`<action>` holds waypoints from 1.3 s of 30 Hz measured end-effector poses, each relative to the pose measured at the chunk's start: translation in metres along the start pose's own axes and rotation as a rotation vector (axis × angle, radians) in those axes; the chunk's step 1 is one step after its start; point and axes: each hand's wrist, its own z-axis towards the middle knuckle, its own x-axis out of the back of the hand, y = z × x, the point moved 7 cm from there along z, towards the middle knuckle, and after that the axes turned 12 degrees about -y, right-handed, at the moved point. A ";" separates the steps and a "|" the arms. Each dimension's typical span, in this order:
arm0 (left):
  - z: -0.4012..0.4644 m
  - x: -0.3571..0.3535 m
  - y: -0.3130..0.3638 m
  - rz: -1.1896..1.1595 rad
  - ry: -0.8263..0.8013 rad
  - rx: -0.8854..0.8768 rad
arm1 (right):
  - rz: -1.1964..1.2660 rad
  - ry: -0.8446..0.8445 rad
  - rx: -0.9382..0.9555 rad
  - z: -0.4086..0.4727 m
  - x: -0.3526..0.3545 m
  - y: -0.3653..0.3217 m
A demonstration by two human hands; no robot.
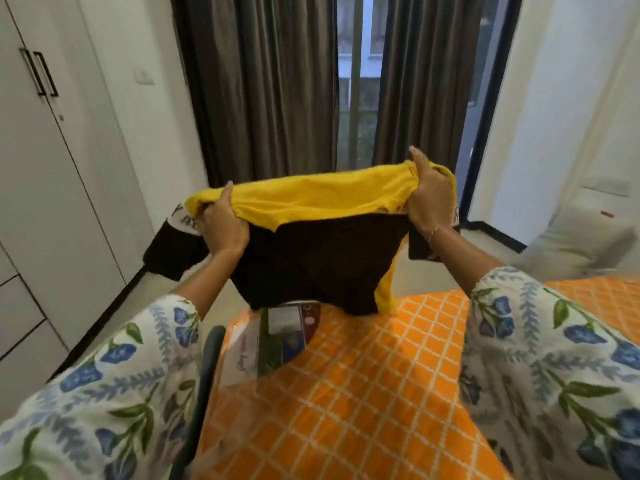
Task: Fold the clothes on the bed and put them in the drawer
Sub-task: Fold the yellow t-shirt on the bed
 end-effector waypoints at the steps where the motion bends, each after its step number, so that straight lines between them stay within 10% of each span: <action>1: -0.019 -0.005 -0.019 0.067 -0.049 0.068 | -0.075 -0.023 -0.042 -0.020 -0.008 0.014; 8: -0.167 -0.051 -0.104 0.756 -0.589 0.291 | -0.551 -0.228 -0.146 -0.187 -0.042 0.097; 15: -0.271 -0.103 -0.138 1.062 -0.882 -0.320 | -0.584 -0.563 0.153 -0.307 -0.076 0.139; 21: -0.316 -0.107 -0.169 1.008 -0.998 -0.301 | -0.643 -0.690 0.300 -0.365 -0.088 0.169; 28: -0.336 -0.098 -0.220 0.964 -1.616 0.190 | -0.570 -1.718 -0.172 -0.398 -0.112 0.182; 33: -0.291 -0.128 -0.186 0.624 -1.063 0.015 | -0.337 -1.185 -0.263 -0.347 -0.146 0.164; 39: -0.370 -0.169 -0.197 0.629 -1.052 0.061 | -0.304 -1.305 -0.529 -0.431 -0.206 0.137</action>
